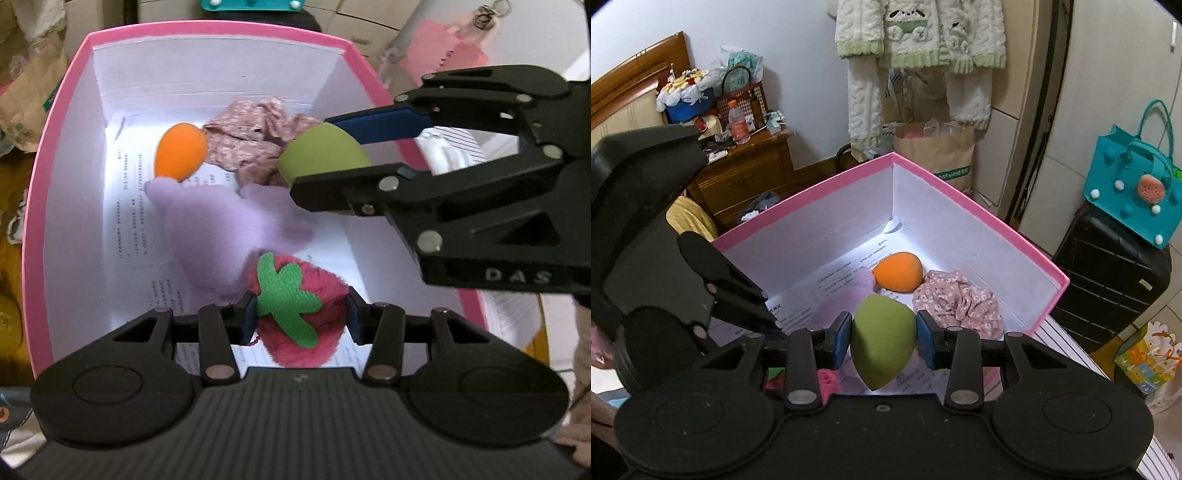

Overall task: Organize soft objects
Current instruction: 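Open both grippers to drop the sponge and plush into the box, then move both tools back toward the white SOFT COTTON bag on the table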

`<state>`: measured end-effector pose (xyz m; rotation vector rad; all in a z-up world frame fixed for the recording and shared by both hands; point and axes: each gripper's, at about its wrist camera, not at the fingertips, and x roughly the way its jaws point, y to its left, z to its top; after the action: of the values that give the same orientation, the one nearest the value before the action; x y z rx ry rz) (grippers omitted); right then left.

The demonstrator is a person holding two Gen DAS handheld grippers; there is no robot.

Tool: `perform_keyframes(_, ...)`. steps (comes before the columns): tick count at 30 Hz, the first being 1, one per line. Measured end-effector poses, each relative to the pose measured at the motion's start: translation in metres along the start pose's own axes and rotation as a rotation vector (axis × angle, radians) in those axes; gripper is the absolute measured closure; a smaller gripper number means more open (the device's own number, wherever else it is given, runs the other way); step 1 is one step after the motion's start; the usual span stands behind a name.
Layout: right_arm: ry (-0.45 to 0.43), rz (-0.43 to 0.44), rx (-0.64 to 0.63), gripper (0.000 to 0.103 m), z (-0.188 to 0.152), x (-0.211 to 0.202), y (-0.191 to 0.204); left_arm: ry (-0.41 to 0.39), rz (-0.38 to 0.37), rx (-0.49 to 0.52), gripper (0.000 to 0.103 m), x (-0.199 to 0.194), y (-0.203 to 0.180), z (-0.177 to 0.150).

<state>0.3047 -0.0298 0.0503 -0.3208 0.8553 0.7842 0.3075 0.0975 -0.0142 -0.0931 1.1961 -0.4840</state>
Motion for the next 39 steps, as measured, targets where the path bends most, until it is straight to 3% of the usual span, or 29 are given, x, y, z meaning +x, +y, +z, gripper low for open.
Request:
perform_keyframes(2,0.014,0.006,0.007,0.06,0.004,0.006,-0.002,0.021,-0.003,-0.006,0.057,0.002,0.0,0.002)
perform_keyframes(5,0.038,0.024,0.022,0.06,0.01,0.016,-0.005,0.046,0.059,0.001,0.057,0.004,-0.007,0.003)
perform_keyframes(8,0.057,0.03,0.04,0.06,0.017,0.026,-0.009,0.056,0.058,-0.002,0.052,0.006,-0.01,0.004)
perform_keyframes(13,0.095,0.057,0.112,0.06,0.024,0.044,-0.018,0.045,0.081,-0.016,0.044,0.003,-0.006,0.001)
perform_keyframes(22,0.077,0.061,0.151,0.056,0.028,0.051,-0.02,0.009,0.07,0.001,0.044,-0.023,-0.006,-0.008)
perform_keyframes(25,0.07,0.066,0.155,0.055,0.024,0.044,-0.021,-0.04,0.053,0.062,0.044,-0.033,-0.009,-0.016)
perform_keyframes(30,0.017,0.098,0.207,0.055,0.008,0.017,-0.019,-0.171,0.048,0.034,0.043,-0.053,-0.003,-0.032)
perform_keyframes(35,-0.03,0.081,0.192,0.053,-0.009,-0.025,-0.009,-0.301,0.188,0.092,0.042,-0.078,-0.02,-0.05)
perform_keyframes(39,-0.051,0.068,0.176,0.052,-0.02,-0.058,0.002,-0.333,0.196,0.116,0.041,-0.099,-0.035,-0.062)
